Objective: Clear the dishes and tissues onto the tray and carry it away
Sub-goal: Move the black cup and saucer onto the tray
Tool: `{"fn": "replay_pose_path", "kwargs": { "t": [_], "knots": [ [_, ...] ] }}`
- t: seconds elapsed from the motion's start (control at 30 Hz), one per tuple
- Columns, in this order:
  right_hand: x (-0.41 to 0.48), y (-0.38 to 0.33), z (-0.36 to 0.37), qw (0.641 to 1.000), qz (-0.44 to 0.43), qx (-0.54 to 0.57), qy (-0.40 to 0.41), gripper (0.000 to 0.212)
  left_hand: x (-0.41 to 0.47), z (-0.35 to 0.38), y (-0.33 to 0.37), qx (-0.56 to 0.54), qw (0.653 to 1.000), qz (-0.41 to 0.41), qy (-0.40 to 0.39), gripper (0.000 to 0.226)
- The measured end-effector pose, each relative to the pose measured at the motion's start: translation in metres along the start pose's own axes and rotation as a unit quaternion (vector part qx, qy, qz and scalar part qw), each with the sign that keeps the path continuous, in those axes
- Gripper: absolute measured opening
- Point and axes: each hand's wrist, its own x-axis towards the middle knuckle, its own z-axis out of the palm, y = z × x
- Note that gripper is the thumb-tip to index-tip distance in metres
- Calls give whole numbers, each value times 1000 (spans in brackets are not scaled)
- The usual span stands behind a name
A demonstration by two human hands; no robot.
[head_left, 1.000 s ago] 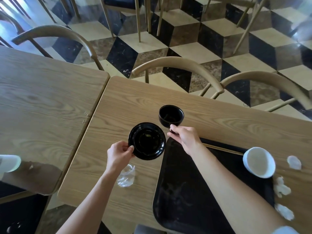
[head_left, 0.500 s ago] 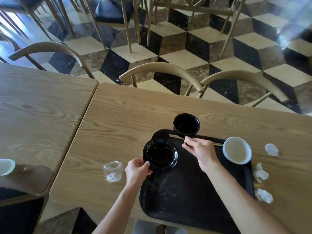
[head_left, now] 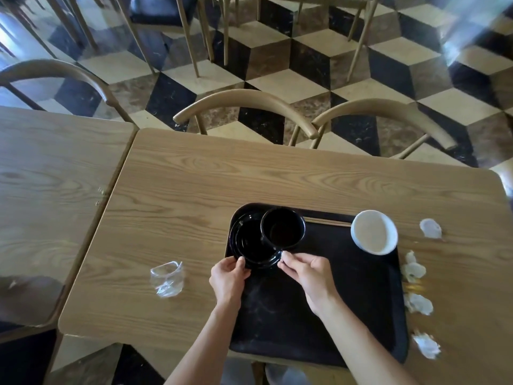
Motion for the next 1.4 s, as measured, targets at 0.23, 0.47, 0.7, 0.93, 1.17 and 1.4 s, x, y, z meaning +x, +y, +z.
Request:
{"fn": "replay_pose_path", "kwargs": {
  "t": [0.23,0.47,0.7,0.93,1.17,1.4],
  "knots": [
    [0,33,28,1000,27,-10,1,10,8,0,-3,-16,999,-20,-26,29],
    [5,45,44,999,43,-17,-7,10,11,0,-2,-20,998,-31,-47,31],
    [14,43,46,991,33,-120,-38,11,12,-1,-4,-33,997,-47,-49,31],
    [17,42,44,989,27,-145,-6,10,13,-1,-1,-42,996,-56,-53,32],
    [17,41,48,988,22,-153,10,15,13,-1,0,-44,996,-52,-56,29],
    [13,45,43,986,27,-160,26,21,8,0,-1,-16,997,-39,-67,4]
  ]
}}
